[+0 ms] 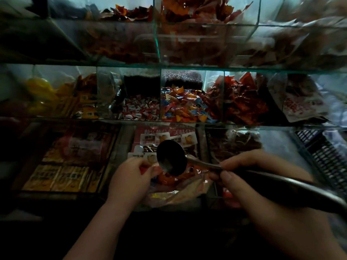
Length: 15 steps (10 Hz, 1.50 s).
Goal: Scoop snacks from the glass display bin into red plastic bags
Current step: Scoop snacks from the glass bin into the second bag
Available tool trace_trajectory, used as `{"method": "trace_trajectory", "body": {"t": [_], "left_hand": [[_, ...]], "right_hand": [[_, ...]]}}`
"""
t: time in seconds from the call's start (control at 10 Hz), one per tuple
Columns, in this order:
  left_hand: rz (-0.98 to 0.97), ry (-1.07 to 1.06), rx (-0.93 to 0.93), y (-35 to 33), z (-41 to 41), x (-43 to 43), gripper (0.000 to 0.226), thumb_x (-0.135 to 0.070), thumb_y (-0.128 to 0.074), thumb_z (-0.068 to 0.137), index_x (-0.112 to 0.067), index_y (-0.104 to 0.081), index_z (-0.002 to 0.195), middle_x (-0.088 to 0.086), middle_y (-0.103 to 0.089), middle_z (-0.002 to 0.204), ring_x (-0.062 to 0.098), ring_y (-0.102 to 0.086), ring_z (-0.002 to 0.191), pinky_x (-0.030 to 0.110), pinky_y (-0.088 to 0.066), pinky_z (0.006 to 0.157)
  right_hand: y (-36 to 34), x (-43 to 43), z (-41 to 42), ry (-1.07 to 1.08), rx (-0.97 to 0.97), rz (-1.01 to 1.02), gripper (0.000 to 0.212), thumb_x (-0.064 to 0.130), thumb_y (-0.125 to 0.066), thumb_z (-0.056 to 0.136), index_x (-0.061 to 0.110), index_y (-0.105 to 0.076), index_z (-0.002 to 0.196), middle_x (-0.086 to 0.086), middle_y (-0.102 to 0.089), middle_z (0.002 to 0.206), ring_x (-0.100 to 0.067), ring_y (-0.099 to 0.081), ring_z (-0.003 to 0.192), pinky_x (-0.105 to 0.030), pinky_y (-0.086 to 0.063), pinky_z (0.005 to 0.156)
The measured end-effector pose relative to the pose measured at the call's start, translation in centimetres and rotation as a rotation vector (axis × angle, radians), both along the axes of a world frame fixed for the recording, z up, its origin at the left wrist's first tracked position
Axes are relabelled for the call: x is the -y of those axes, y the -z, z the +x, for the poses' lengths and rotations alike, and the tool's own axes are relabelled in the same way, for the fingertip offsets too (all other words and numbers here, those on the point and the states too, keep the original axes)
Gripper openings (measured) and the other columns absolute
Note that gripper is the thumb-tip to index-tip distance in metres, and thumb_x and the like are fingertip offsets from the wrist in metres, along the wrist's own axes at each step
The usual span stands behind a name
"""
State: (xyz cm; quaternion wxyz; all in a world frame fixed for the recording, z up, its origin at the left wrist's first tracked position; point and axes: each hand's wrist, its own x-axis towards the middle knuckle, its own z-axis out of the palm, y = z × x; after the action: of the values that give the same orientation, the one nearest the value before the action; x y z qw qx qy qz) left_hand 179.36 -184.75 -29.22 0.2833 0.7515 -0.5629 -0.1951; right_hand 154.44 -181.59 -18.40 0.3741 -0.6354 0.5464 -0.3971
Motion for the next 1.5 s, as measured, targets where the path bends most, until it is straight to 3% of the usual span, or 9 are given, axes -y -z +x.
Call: {"method": "trace_trajectory", "body": {"t": [0.1, 0.2, 0.3, 0.4, 0.5, 0.8, 1.1, 1.4, 1.5], "left_hand": [[-0.018, -0.056, 0.003, -0.3, -0.1, 0.2, 0.019, -0.041, -0.065, 0.095, -0.031, -0.067, 0.079, -0.012, -0.066, 0.077, 0.006, -0.063, 0.07, 0.034, -0.053, 0.061], [-0.04, -0.067, 0.024, -1.1, -0.6, 0.9, 0.017, -0.034, -0.058, 0.099, -0.026, -0.067, 0.087, -0.009, -0.064, 0.083, 0.009, -0.06, 0.073, 0.033, -0.05, 0.06], [-0.046, -0.103, 0.017, -1.9, -1.0, 1.6, 0.016, -0.029, -0.054, 0.101, -0.025, -0.06, 0.087, -0.008, -0.06, 0.087, 0.01, -0.057, 0.076, 0.034, -0.046, 0.061], [-0.018, -0.095, 0.008, -1.9, -1.2, 1.7, 0.017, -0.03, -0.051, 0.103, -0.027, -0.055, 0.087, -0.006, -0.059, 0.088, 0.016, -0.057, 0.079, 0.04, -0.051, 0.067], [-0.009, -0.098, -0.045, -1.4, -1.5, 1.2, 0.02, -0.028, -0.05, 0.104, -0.03, -0.052, 0.085, -0.008, -0.059, 0.082, 0.01, -0.057, 0.072, 0.034, -0.046, 0.056], [-0.034, -0.084, -0.026, 0.1, -2.5, 0.1, 0.021, -0.035, -0.051, 0.104, -0.038, -0.048, 0.084, -0.016, -0.058, 0.081, -0.001, -0.055, 0.071, 0.024, -0.039, 0.054], [-0.073, -0.074, -0.075, 0.1, -2.2, 0.8, 0.016, -0.038, -0.051, 0.104, -0.034, -0.054, 0.089, -0.015, -0.06, 0.084, 0.004, -0.058, 0.078, 0.035, -0.051, 0.062], [-0.088, -0.107, -0.083, 0.6, -1.5, 0.4, 0.019, -0.031, -0.053, 0.102, -0.038, -0.049, 0.084, -0.016, -0.059, 0.082, -0.001, -0.057, 0.075, 0.026, -0.048, 0.06], [-0.077, -0.112, -0.102, 0.8, -1.2, 0.5, 0.018, -0.035, -0.053, 0.103, -0.039, -0.05, 0.086, -0.016, -0.061, 0.084, 0.0, -0.059, 0.077, 0.027, -0.049, 0.06]], "right_hand": [[2.4, 1.0, -1.5, -0.155, 0.144, 0.451, 0.032, 0.008, -0.061, 0.099, 0.015, -0.059, 0.068, 0.0, -0.064, 0.066, -0.008, -0.068, 0.069, -0.031, -0.05, 0.077], [1.4, 1.9, -2.3, -0.296, 0.046, 0.678, 0.024, -0.007, -0.041, 0.102, 0.008, -0.058, 0.093, 0.001, -0.048, 0.081, 0.003, -0.063, 0.053, -0.017, -0.048, 0.077], [2.1, 0.3, -0.9, -0.069, 0.056, 0.755, 0.014, 0.004, -0.054, 0.101, 0.01, -0.065, 0.095, 0.007, -0.053, 0.082, 0.003, -0.061, 0.048, -0.017, -0.048, 0.063], [2.3, -1.3, 0.6, -0.048, -0.179, 0.1, 0.025, 0.019, -0.064, 0.093, 0.031, -0.072, 0.073, 0.015, -0.074, 0.074, 0.007, -0.069, 0.062, -0.015, -0.054, 0.066], [4.6, -0.8, 2.5, -0.095, -0.255, -0.123, 0.011, 0.041, -0.064, 0.083, 0.041, -0.071, 0.092, 0.025, -0.071, 0.091, 0.006, -0.066, 0.086, -0.008, -0.05, 0.075], [13.6, 4.6, 4.0, -0.217, -0.572, 0.095, 0.032, 0.031, -0.064, 0.091, 0.036, -0.065, 0.122, 0.01, -0.064, 0.12, -0.011, -0.06, 0.11, -0.023, -0.049, 0.094], [15.4, 4.5, 5.5, -0.096, -0.265, 0.098, 0.01, 0.029, -0.061, 0.087, 0.03, -0.071, 0.091, 0.014, -0.071, 0.083, -0.001, -0.067, 0.077, -0.023, -0.055, 0.069], [15.9, 5.9, 8.3, 0.152, 0.143, 0.415, 0.033, 0.016, -0.065, 0.092, 0.034, -0.074, 0.066, 0.011, -0.073, 0.068, 0.001, -0.066, 0.06, -0.016, -0.048, 0.056], [16.0, 5.6, 9.6, 0.174, 0.279, 0.454, 0.024, 0.018, -0.067, 0.09, 0.034, -0.077, 0.075, 0.01, -0.077, 0.078, -0.001, -0.072, 0.075, -0.021, -0.052, 0.067]]}}
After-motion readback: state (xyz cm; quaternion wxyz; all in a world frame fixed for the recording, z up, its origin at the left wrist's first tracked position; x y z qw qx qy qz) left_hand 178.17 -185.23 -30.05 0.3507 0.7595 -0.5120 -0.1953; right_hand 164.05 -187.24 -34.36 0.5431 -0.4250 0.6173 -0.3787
